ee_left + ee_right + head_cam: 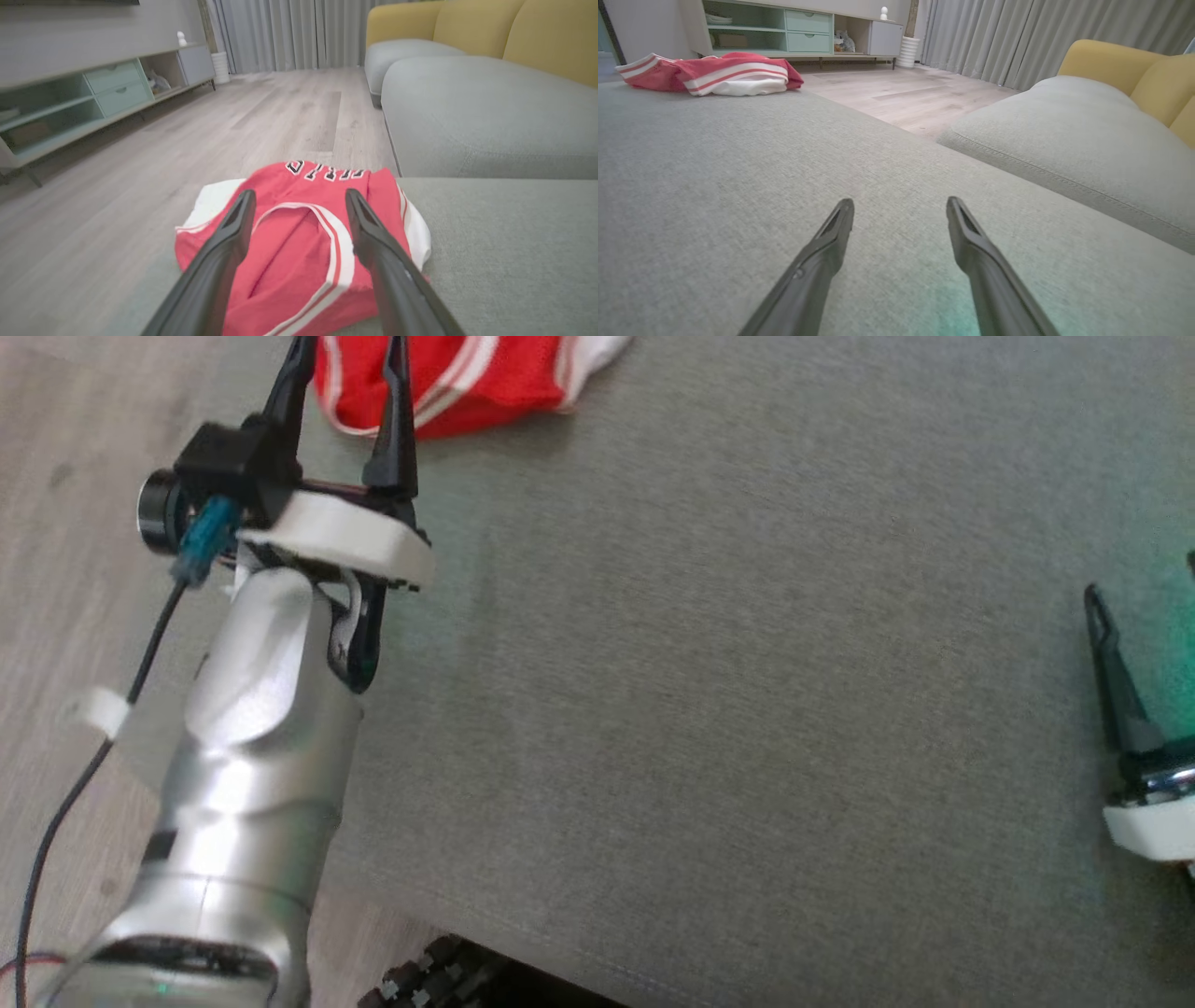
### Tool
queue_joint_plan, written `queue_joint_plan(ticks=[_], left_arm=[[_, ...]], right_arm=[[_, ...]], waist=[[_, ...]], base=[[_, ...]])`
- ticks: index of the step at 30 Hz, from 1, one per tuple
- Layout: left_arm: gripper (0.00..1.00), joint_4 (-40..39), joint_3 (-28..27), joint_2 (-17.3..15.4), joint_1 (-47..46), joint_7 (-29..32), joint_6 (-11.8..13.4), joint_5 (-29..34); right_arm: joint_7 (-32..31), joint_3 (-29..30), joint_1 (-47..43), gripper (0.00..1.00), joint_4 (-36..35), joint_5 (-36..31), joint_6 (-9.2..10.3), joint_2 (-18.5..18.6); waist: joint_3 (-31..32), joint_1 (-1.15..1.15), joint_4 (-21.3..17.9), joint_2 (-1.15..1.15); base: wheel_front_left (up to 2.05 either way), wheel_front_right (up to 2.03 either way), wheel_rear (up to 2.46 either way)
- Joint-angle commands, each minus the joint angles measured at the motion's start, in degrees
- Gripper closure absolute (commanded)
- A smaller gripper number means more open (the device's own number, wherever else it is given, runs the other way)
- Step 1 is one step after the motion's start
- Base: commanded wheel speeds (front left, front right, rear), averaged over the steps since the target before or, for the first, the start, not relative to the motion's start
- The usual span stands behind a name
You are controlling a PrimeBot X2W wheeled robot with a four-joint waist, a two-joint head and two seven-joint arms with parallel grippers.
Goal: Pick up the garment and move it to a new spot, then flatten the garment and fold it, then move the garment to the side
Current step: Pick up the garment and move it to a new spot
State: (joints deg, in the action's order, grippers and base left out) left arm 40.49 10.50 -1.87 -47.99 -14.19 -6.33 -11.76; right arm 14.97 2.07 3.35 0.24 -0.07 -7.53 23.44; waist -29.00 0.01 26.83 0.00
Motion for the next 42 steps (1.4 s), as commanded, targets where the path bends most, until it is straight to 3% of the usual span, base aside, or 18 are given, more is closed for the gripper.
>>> queue_joint_plan(ticks=[1,5,14,15,16,17,22,28,35,42], left_arm=[[0.0,0.7,-1.7,-1.9,-1.4,-0.4,-0.2,-0.3],[0.0,8.1,-1.5,-1.5,-4.8,-0.7,-0.4,-1.3],[0.0,16.4,-3.0,-1.2,-9.1,-0.8,0.0,-3.5],[0.06,18.1,-2.6,-1.1,-9.4,-0.8,-0.2,-3.9],[0.8,19.5,-2.3,-1.1,-9.9,-0.8,-0.4,-4.5],[1.0,20.6,-2.1,-1.1,-10.4,-0.8,-0.6,-5.2],[1.0,17.2,-0.8,-1.6,-11.2,-0.8,-1.0,-5.6],[1.0,6.7,-0.2,-6.5,-10.0,-0.8,-1.1,-4.5],[1.0,-2.8,5.2,-12.8,-11.8,0.1,-1.1,-7.0],[1.0,-15.4,12.6,-17.0,-14.8,8.0,-1.1,-13.0]], right_arm=[[0.0,-0.8,-0.8,0.0,-0.2,-0.2,0.04,1.8],[-0.6,-0.2,-0.3,0.0,-2.1,0.0,0.04,3.1],[-2.1,2.4,-1.1,0.0,-6.0,-0.4,0.04,4.1],[-2.1,2.5,-1.1,0.0,-6.1,-0.5,0.04,4.1],[-2.1,2.5,-0.9,0.0,-6.1,-0.5,0.04,4.0],[-2.1,2.4,-0.5,0.0,-6.0,-0.5,0.04,3.9],[-1.0,0.3,2.3,0.0,-3.5,-0.6,0.04,1.9],[0.0,-3.3,6.2,0.0,2.4,-0.3,0.04,-3.6],[0.0,-5.8,6.9,0.0,4.4,1.2,0.04,-11.6],[0.0,-6.2,6.0,0.0,4.3,2.2,0.04,-17.3]], waist=[[-2.5,-0.01,-2.3,0.0],[-5.2,-0.01,-3.9,0.0],[-10.1,-0.01,-4.1,0.0],[-10.2,-0.01,-4.1,0.0],[-10.3,-0.01,-4.2,0.0],[-10.2,-0.01,-4.2,0.0],[-7.0,-0.01,-5.7,0.0],[1.4,-0.01,-10.2,0.0],[12.4,-0.01,-18.0,0.0],[18.4,-0.01,-27.7,0.0]], base=[[0.0,0.0,0.0],[0.0,0.0,0.0],[0.0,0.0,0.0],[0.0,0.0,0.0],[0.0,0.0,0.0],[0.0,0.0,0.0],[0.0,0.0,0.0],[0.0,0.0,0.0],[0.0,0.0,0.0],[0.0,0.0,0.0]])
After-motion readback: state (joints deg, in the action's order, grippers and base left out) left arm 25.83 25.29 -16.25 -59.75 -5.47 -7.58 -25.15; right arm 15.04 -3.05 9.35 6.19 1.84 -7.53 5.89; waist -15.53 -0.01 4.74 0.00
